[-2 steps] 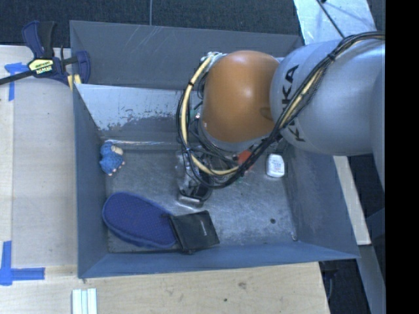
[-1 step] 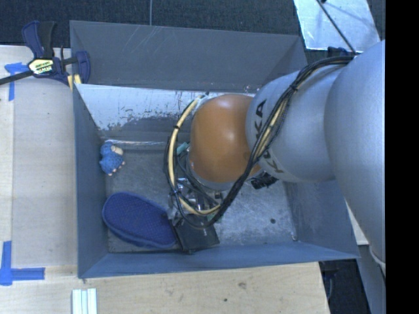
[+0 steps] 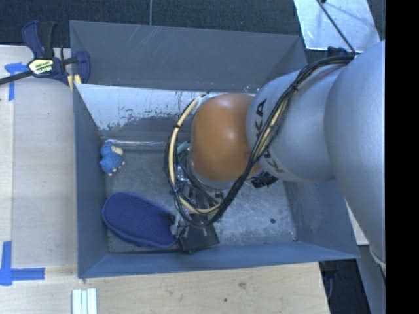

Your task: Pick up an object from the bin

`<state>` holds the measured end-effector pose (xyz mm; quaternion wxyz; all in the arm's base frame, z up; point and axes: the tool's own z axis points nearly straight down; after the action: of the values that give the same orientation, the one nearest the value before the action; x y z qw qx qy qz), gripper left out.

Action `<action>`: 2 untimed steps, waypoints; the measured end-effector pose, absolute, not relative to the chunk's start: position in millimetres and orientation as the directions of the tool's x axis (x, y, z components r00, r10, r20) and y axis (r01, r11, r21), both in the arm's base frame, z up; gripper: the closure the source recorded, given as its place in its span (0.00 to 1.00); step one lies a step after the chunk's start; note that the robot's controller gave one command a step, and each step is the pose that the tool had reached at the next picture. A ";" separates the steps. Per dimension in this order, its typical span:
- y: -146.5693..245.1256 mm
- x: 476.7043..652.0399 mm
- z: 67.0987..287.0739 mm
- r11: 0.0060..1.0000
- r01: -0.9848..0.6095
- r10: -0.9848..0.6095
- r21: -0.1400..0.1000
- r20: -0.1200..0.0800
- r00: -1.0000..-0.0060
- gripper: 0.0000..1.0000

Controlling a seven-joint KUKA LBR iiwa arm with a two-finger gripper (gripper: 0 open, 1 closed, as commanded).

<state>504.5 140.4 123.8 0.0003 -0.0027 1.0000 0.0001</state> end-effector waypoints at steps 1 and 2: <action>123.3 485.7 67.8 0.999 -0.049 -0.049 0.001 0.001 -0.999 0.00; 122.3 488.4 71.7 0.999 -0.046 -0.046 -0.001 -0.005 -0.999 1.00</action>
Offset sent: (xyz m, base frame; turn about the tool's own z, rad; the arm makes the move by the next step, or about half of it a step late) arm -0.0182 -0.0169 -0.0538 -0.0426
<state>488.4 122.3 71.7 0.0024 -0.0229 0.9997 -0.0002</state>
